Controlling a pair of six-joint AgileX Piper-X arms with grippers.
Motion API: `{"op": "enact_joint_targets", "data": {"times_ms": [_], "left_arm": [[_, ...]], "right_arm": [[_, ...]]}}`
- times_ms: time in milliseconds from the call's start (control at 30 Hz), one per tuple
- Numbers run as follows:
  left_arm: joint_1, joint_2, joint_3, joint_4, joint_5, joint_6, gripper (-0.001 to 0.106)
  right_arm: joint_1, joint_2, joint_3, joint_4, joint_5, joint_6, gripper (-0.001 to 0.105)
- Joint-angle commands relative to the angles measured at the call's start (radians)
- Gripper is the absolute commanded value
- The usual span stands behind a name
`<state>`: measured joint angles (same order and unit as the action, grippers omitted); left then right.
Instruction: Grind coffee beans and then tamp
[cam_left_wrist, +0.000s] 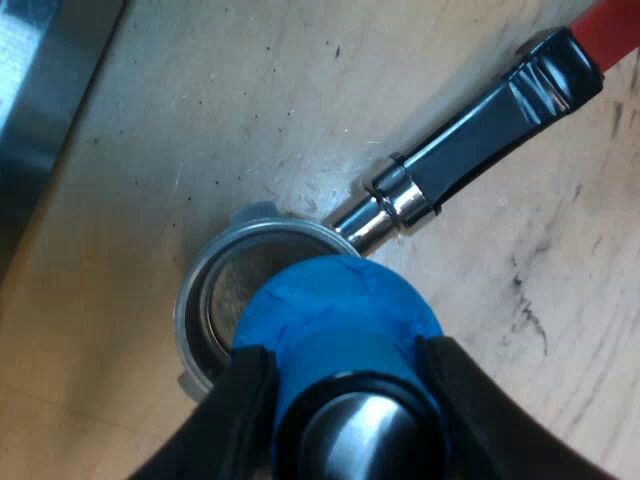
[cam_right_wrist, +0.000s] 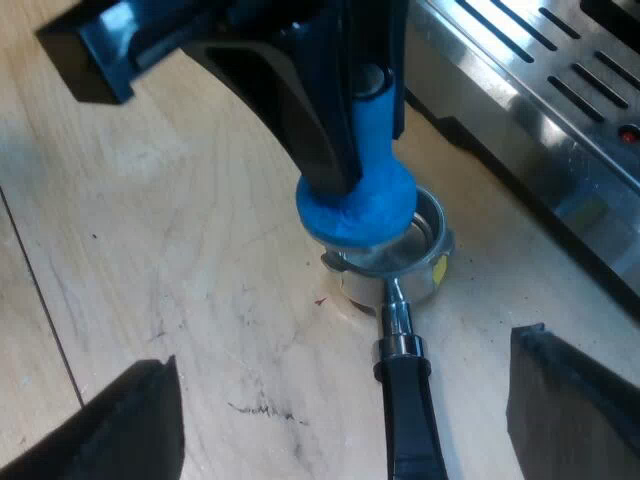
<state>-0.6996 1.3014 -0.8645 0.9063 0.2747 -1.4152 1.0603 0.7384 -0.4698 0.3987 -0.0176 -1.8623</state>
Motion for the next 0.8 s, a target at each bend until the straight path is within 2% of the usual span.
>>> {"op": "enact_joint_targets", "data": {"times_ms": [33,300,567,800], "left_arm": [[-0.001,0.010,-0.007,-0.018,-0.016,0.000,0.000],[-0.001,0.042,-0.007,-0.032,-0.059,0.000,0.000],[-0.001,0.062,-0.005,-0.035,-0.060,0.000,0.000],[-0.001,0.062,-0.005,-0.046,-0.008,0.000,0.000]], "right_arm": [[0.002,-0.003,-0.003,-0.014,-0.002,-0.002,0.069],[0.002,-0.003,-0.003,-0.014,-0.002,-0.002,0.069],[0.002,-0.003,-0.003,-0.014,-0.002,-0.002,0.069],[0.002,-0.003,-0.003,-0.014,-0.002,-0.002,0.069]]}}
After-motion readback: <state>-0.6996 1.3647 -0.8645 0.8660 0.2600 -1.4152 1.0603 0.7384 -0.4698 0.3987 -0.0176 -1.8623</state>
